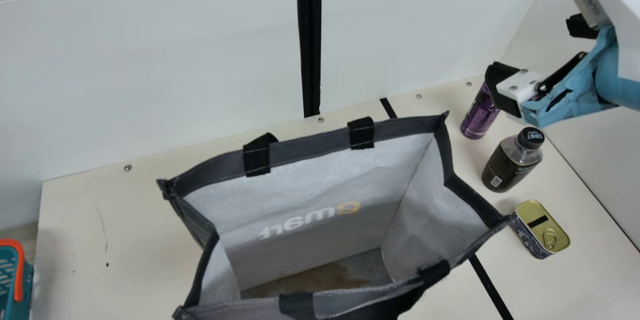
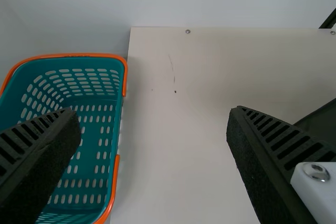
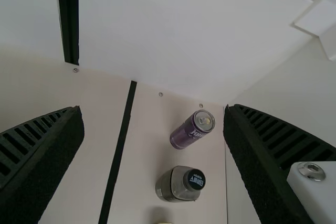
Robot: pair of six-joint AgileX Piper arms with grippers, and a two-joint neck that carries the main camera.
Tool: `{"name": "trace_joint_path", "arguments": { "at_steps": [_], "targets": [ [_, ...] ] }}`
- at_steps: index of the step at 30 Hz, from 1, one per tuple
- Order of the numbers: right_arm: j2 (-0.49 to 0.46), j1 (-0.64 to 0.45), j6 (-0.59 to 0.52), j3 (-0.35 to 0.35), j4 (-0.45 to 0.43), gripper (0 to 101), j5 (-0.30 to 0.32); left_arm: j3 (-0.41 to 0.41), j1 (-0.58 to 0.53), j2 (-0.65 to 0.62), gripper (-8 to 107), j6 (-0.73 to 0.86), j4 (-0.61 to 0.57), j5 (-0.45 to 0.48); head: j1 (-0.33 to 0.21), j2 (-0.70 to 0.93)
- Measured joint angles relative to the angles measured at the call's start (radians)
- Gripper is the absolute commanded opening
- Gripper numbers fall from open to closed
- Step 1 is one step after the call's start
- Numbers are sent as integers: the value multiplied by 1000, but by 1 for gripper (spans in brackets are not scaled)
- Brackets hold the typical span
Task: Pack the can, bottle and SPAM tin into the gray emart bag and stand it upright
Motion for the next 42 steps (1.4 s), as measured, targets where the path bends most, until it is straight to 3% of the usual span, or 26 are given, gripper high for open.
{"name": "trace_joint_path", "arguments": {
  "at_steps": [23,42],
  "targets": [
    [-44,-36,91,179,-73,95,-2,0,0,0,90,0,0,0,0,0],
    [-65,-55,98,202,-93,95,0,0,0,0,90,0,0,0,0,2]
  ]
}}
